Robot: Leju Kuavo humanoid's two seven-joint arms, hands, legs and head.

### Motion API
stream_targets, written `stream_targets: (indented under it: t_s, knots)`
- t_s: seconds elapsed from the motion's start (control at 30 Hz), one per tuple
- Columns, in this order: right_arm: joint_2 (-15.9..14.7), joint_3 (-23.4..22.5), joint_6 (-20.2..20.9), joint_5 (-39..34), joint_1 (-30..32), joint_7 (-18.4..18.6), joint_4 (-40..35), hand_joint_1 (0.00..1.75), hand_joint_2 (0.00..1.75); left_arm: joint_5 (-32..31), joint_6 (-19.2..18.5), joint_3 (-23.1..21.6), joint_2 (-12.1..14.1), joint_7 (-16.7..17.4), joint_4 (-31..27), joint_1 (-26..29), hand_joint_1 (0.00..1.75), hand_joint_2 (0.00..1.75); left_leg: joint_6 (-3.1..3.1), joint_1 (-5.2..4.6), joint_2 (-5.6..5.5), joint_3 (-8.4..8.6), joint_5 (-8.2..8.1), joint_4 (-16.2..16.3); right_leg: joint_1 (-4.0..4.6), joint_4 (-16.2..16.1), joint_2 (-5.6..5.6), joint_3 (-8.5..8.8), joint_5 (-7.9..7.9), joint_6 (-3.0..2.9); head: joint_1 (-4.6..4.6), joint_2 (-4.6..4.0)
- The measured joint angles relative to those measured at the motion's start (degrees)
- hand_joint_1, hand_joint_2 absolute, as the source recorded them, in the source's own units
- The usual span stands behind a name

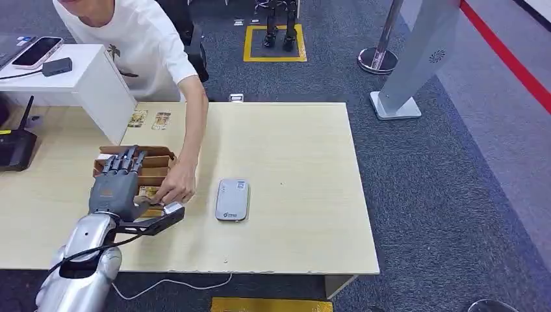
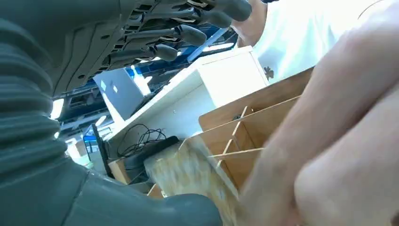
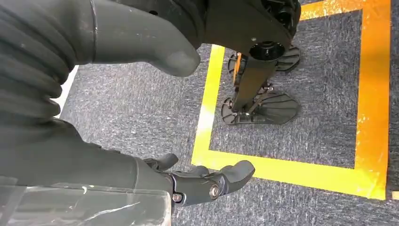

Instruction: Pass the card to the sensor for recognition and then transmit it.

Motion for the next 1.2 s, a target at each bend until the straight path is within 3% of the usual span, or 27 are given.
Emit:
stream_targets:
  t_s: [0.23, 1.2]
  knots:
    - [0.0, 0.0, 0.0, 0.0, 0.0, 0.0, 0.0, 0.0, 1.75, 1.5, -1.9, 0.0, 0.9, -0.6, 0.0, -0.4, 0.0, 1.75, 0.0, 0.0, 0.0, 0.0, 0.0, 0.0, 0.0, 0.0, 0.01, 0.0, 0.0, 0.0, 0.0, 0.0]
    - [0.0, 0.0, 0.0, 0.1, 0.1, -0.2, 0.0, 0.0, 1.75, 2.0, -1.9, -3.0, 2.3, -1.0, -0.6, -1.6, 0.0, 1.75, 0.0, 0.0, 0.0, 0.0, 0.0, 0.0, 0.0, 0.0, 0.0, 0.01, 0.0, 0.0, 0.0, 0.0]
